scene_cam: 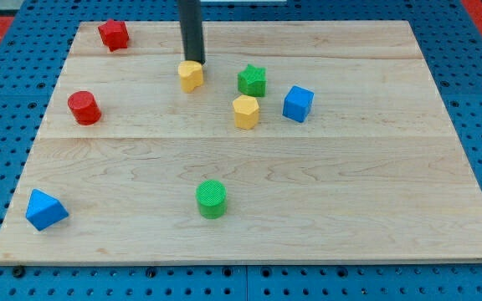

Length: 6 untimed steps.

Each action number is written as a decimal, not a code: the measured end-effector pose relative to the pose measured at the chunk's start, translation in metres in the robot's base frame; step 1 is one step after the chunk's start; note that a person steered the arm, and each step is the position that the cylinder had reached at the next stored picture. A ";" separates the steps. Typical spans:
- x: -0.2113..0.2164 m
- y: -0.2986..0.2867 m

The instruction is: Slide the yellow heart a bit right

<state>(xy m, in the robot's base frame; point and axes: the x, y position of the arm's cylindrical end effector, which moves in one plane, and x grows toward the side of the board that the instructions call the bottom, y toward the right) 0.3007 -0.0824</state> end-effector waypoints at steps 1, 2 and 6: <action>0.020 0.000; 0.007 -0.035; 0.031 -0.075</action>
